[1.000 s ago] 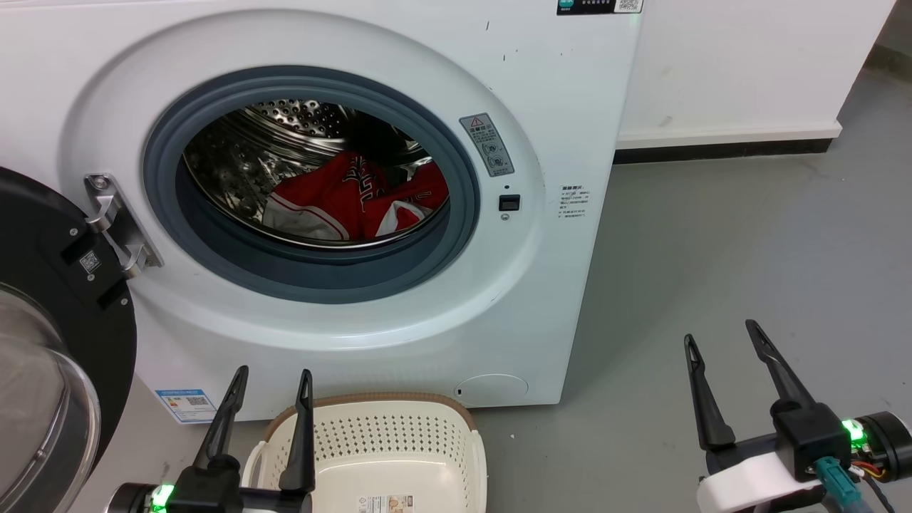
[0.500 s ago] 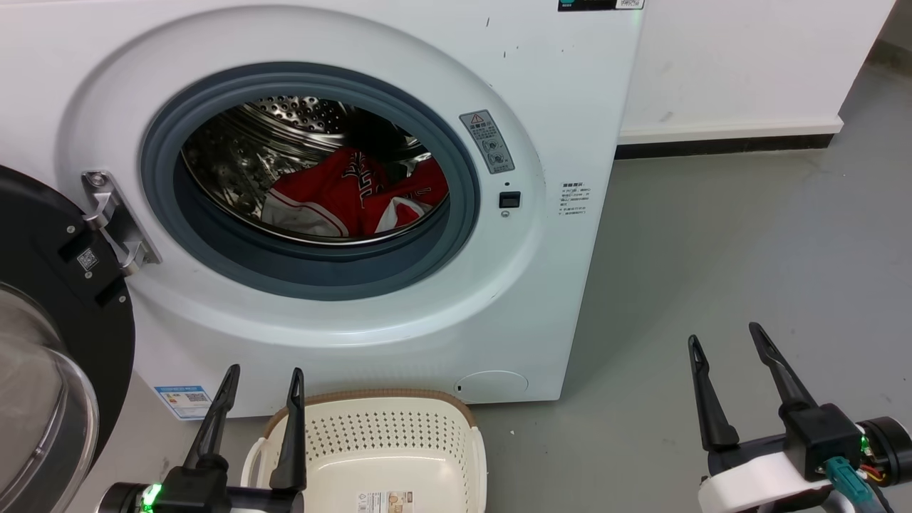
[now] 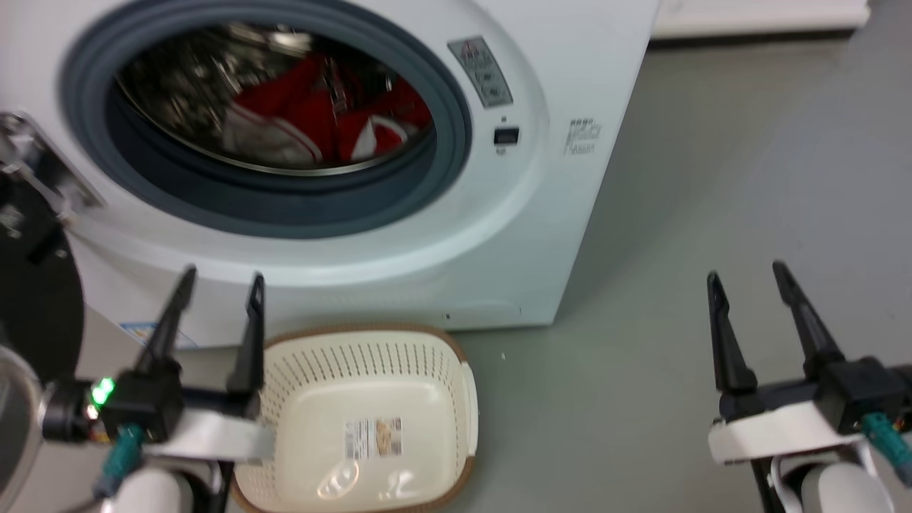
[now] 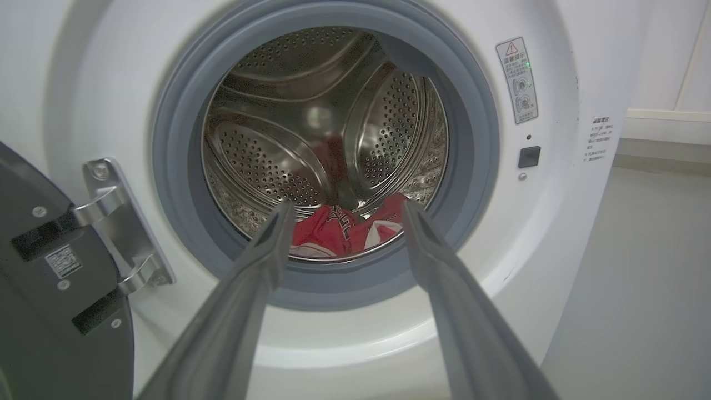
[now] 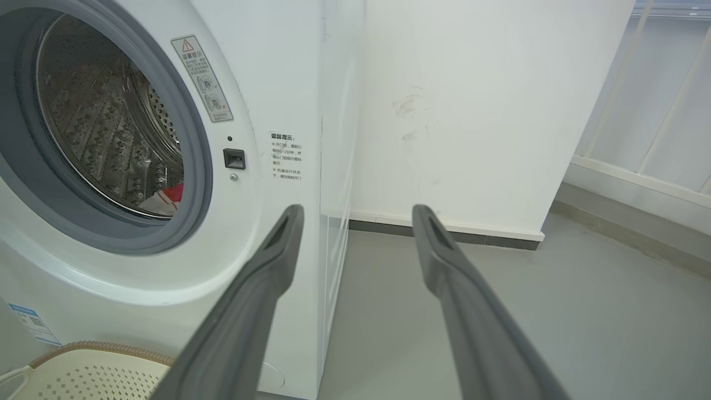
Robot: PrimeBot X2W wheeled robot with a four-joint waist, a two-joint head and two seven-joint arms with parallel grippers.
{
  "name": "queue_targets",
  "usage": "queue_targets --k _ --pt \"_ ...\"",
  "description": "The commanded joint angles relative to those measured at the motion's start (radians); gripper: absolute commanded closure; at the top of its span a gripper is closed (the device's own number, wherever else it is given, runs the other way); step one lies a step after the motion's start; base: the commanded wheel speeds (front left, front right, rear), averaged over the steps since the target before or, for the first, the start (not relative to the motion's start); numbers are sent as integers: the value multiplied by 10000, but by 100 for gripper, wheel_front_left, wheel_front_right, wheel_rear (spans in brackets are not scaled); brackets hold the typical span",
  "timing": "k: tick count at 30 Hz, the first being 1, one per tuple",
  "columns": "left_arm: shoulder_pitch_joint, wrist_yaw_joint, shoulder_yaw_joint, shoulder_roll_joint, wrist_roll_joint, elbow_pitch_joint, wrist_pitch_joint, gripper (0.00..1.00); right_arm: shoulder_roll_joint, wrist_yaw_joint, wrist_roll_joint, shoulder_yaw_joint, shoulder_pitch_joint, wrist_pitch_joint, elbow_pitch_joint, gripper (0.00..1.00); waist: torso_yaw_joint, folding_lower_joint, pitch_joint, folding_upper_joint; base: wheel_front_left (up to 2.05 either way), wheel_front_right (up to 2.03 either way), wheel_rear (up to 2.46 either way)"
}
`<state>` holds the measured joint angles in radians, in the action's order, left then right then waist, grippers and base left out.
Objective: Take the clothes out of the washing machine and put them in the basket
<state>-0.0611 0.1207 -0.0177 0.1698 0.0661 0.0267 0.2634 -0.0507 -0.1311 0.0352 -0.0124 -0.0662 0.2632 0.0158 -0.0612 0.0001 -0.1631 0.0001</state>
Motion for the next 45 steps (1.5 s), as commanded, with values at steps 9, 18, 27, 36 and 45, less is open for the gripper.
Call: queue_targets --k 9,18,27,36,45 --pt "-3880 89 604 2004 937 -2832 6 0 12 8 -382 -125 -966 25 -493 0 -754 -1 -3154 -1 0 0 0" --pt "-8451 84 2760 4134 2437 -5518 -1326 0 13 7 -747 37 -1539 25 -1016 0 -1310 -1 -4908 -1 0 0 0" --pt "-12345 84 4787 5583 3931 -6844 -3764 0 12 8 -1188 710 -1709 25 -1568 0 -2071 -1 -6229 -1 0 0 0" --pt "-15150 85 6601 6703 4641 -7501 -6397 0 13 8 -1773 1658 -1391 25 -2255 0 -3088 -1 -7156 -1 0 0 0" --pt "-16760 87 8201 7784 4958 -7982 -8626 0 13 8 -2057 2343 -929 25 -2771 0 -3959 -1 -7572 -1 0 0 0"
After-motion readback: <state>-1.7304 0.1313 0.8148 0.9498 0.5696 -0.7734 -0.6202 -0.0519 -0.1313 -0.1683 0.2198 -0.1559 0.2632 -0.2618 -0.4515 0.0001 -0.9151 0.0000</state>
